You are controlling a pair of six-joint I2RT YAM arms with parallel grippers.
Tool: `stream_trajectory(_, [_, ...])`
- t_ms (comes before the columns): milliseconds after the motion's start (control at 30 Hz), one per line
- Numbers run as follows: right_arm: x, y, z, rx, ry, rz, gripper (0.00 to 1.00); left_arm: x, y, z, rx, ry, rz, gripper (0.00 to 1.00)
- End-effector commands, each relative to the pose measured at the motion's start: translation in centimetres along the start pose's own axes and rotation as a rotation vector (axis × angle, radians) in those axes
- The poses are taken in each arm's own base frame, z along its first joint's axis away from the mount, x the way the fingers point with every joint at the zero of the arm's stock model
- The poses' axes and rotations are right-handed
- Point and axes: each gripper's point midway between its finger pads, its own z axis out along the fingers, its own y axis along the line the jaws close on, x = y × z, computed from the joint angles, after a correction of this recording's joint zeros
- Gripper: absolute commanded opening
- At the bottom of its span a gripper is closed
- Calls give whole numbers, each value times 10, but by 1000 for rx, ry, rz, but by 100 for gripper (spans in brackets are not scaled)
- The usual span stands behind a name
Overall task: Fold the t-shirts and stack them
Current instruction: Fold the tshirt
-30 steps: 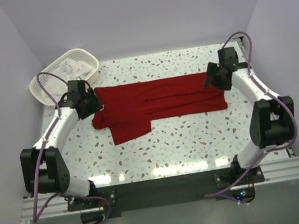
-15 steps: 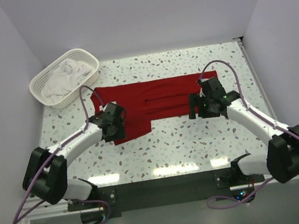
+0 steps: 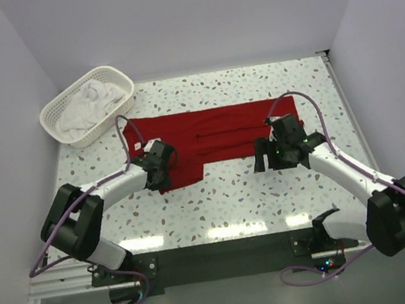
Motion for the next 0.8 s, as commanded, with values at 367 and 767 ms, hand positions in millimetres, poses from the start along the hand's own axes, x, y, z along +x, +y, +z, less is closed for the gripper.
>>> stream_trajectory(367, [-7, 11, -3, -59, -33, -27, 79, -110, -34, -37, 0, -199, 43, 0])
stream_trajectory(767, [-6, 18, -8, -100, -30, -63, 79, -245, -63, -15, 13, -348, 63, 0])
